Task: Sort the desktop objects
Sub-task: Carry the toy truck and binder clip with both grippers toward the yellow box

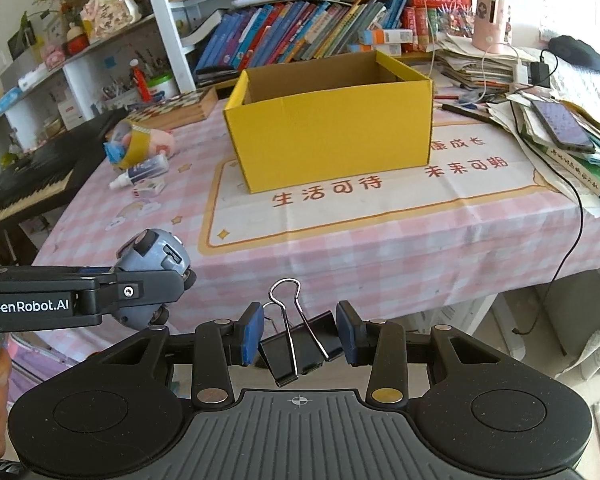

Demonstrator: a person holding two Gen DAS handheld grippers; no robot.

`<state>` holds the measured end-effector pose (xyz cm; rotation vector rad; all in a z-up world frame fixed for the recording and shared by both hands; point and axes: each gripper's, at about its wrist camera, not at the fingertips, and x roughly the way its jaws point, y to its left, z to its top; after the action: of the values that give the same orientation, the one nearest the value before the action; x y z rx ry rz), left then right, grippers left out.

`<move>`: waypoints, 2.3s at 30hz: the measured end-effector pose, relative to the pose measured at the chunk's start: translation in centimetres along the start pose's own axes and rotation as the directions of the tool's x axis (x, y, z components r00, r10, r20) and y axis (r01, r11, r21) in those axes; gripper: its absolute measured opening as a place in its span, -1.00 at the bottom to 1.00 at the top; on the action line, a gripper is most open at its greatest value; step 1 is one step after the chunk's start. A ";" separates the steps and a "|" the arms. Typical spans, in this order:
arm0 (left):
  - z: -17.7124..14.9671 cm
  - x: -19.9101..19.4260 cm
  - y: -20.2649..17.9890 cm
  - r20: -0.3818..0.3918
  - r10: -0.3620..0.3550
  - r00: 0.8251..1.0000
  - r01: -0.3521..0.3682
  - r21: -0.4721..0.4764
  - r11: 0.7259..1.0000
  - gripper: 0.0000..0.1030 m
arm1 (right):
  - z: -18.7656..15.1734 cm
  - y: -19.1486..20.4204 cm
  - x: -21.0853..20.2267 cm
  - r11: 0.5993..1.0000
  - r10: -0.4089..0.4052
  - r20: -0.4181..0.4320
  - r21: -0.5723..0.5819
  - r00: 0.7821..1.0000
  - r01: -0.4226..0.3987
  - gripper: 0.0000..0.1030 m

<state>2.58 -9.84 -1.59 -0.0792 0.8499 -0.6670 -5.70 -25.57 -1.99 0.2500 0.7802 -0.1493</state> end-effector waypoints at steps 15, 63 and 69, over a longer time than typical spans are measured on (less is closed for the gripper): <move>2.9 4.1 -2.3 -0.039 -0.018 0.999 0.019 0.033 0.999 -0.19 | 2.3 -3.9 2.1 0.999 -0.002 -0.022 0.033 1.000 0.003 -0.24; 10.1 8.4 -4.6 0.072 0.116 0.991 -0.113 -0.041 0.993 -0.20 | 12.3 -8.7 7.4 0.980 0.170 -0.030 -0.101 0.985 -0.172 -0.24; 13.0 7.3 -5.7 0.168 0.111 0.980 -0.116 0.017 0.993 -0.20 | 15.6 -8.6 5.9 0.973 0.186 0.080 -0.155 0.979 -0.172 -0.24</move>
<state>12.42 -21.05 4.06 -0.0608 0.6790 -0.5560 7.06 -38.38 3.02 0.1711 0.6674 0.0672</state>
